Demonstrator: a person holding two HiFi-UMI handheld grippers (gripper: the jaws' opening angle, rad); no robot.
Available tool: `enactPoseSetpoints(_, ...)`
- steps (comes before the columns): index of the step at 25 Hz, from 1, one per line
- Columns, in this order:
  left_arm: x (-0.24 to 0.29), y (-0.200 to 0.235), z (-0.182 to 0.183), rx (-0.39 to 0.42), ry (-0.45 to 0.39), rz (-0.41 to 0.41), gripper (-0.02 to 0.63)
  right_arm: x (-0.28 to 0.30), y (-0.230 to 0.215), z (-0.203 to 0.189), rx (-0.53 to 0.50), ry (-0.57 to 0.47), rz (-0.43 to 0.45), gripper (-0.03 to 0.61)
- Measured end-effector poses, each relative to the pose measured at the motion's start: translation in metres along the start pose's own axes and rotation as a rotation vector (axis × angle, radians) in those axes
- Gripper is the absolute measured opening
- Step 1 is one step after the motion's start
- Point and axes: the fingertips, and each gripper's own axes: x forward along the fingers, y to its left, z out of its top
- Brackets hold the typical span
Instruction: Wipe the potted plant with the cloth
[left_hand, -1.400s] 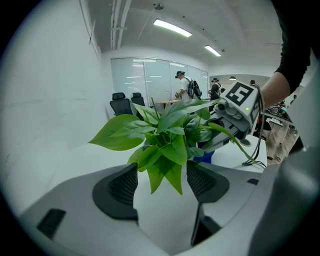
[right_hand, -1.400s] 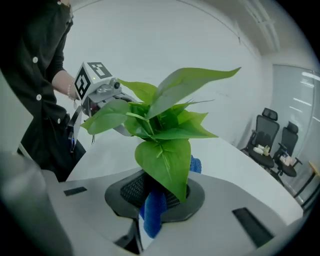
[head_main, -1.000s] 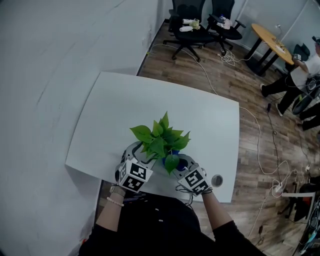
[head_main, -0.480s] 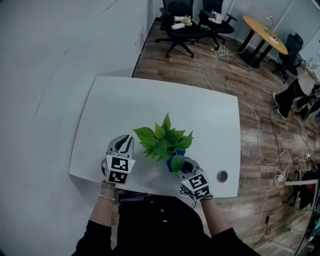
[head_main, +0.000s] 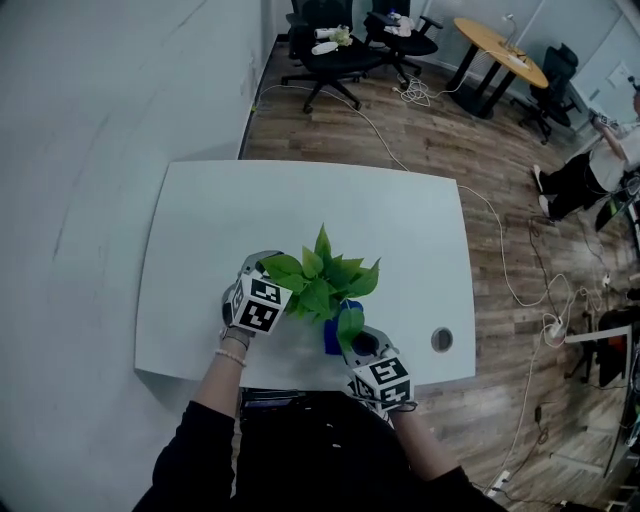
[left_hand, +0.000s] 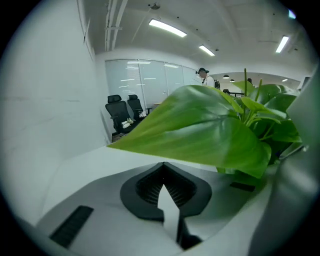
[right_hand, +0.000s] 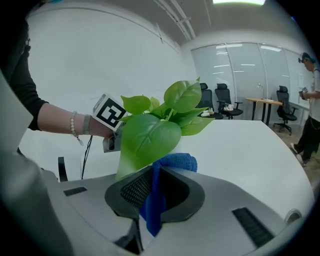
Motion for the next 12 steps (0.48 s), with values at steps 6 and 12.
enactPoseSetpoints(6, -0.003, -0.017, -0.005, 0.032, -0.013, -0.053, 0.014, 0.004, -0.014, 0.000, 0.019, -0.015, -0.092, 0.075)
enactPoseSetpoints(12, -0.014, -0.039, -0.003, 0.095, -0.018, -0.087, 0.014, 0.003, -0.035, 0.010, 0.008, -0.032, -0.126, 0.075)
